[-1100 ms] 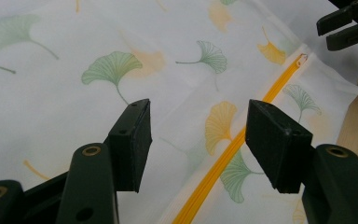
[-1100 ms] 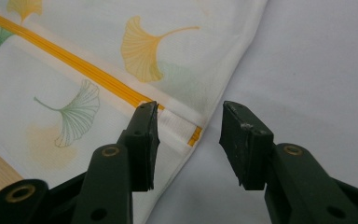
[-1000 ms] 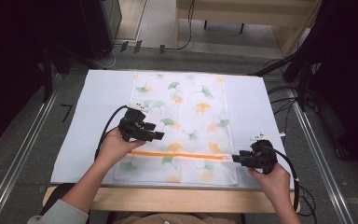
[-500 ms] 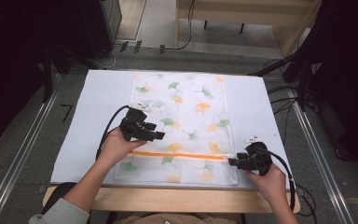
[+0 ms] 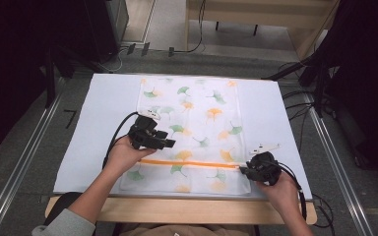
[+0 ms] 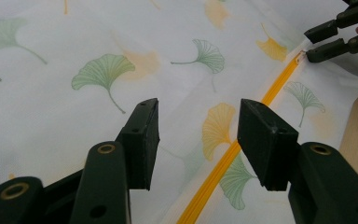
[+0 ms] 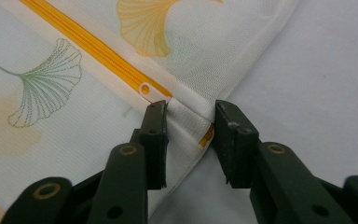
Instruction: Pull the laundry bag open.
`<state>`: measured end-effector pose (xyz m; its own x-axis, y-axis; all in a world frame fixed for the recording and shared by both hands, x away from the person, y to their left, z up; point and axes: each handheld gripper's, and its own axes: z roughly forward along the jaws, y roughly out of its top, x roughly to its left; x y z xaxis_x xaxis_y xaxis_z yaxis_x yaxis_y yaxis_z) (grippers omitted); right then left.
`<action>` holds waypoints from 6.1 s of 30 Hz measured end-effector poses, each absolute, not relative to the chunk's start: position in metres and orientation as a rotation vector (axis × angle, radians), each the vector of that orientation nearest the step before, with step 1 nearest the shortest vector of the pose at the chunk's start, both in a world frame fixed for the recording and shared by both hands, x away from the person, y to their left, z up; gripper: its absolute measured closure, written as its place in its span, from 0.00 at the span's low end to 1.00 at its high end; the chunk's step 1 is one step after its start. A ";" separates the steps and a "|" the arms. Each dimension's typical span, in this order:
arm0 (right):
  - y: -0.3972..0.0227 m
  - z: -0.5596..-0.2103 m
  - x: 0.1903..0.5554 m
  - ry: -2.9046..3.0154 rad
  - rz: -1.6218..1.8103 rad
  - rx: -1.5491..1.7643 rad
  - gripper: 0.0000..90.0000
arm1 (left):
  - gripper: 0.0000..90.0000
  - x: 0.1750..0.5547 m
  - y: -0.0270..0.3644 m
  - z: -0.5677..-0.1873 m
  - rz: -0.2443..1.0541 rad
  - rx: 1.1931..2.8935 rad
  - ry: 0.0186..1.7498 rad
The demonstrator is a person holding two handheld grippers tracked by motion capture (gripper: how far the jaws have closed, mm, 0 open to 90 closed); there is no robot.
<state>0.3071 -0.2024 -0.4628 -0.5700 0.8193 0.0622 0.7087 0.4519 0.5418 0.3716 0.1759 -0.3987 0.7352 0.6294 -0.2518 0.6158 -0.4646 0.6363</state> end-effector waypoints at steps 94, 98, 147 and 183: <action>-0.211 -0.420 0.310 2.576 1.176 1.301 0.95 | 0.75 0.347 0.008 -0.443 -0.191 2.243 0.590; -0.210 -0.420 0.311 2.580 1.178 1.294 0.95 | 0.80 0.346 0.006 -0.442 -0.203 2.245 0.573; -0.205 -0.417 0.308 2.591 1.162 1.246 0.95 | 1.00 0.353 0.007 -0.443 -0.237 2.298 0.638; -0.212 -0.416 0.309 2.565 1.179 1.253 0.95 | 1.00 0.362 0.037 -0.444 -0.230 2.318 0.713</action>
<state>0.3094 -0.2122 -0.4156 -0.6695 0.6937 0.2655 0.6533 0.3799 0.6549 0.3621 0.0365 -0.4439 0.8334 0.4294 -0.3479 0.5518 -0.6102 0.5685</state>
